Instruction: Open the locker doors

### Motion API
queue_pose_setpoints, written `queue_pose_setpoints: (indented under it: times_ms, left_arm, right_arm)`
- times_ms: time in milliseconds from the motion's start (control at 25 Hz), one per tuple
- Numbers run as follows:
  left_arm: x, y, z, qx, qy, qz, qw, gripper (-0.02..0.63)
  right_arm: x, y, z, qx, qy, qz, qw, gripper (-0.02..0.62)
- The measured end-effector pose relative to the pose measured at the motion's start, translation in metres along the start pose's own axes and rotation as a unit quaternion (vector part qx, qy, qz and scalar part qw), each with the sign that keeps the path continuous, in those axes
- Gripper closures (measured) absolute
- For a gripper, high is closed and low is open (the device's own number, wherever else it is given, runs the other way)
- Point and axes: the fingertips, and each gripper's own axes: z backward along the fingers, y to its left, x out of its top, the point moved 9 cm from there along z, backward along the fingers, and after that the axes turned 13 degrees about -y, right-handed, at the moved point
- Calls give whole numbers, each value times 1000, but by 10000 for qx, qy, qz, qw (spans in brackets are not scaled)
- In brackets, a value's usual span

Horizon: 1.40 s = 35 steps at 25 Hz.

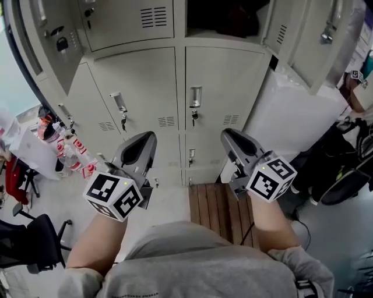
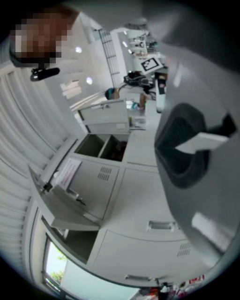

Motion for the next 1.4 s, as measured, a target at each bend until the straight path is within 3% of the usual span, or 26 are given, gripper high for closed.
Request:
queue_pose_setpoints:
  times_ms: [240, 400, 600, 800, 960, 1160, 1280, 1400]
  left_arm:
    - [-28, 22, 43, 607, 537, -299, 9963, 601]
    - [-50, 31, 58, 907, 789, -264, 9924, 601]
    - [-80, 57, 96, 1297, 1350, -324, 9818, 601]
    - [-114, 108, 129, 1485, 1767, -182, 9728, 601]
    - [-130, 161, 165, 1442, 1945, -87, 9702, 601]
    - [-144, 249, 230, 1005, 1900, 107, 9766, 601]
    - [-158, 312, 279, 737, 1931, 39, 9784, 601]
    - [-167, 369, 329, 811, 2037, 147, 9756, 601]
  right_arm:
    - [-59, -6, -15, 282, 136, -484, 9983, 561]
    - [-89, -10, -18, 419, 193, -599, 9971, 561]
    - [-154, 10, -28, 629, 355, -1005, 9923, 561]
    - [-210, 33, -42, 586, 675, -1059, 9904, 560]
    - [-246, 64, -57, 377, 802, -879, 9922, 560]
    - [-301, 133, -92, 42, 724, -617, 9955, 560]
    - [-349, 190, -129, -47, 687, -367, 9970, 560]
    - [-406, 242, -165, -136, 1015, -369, 9941, 560]
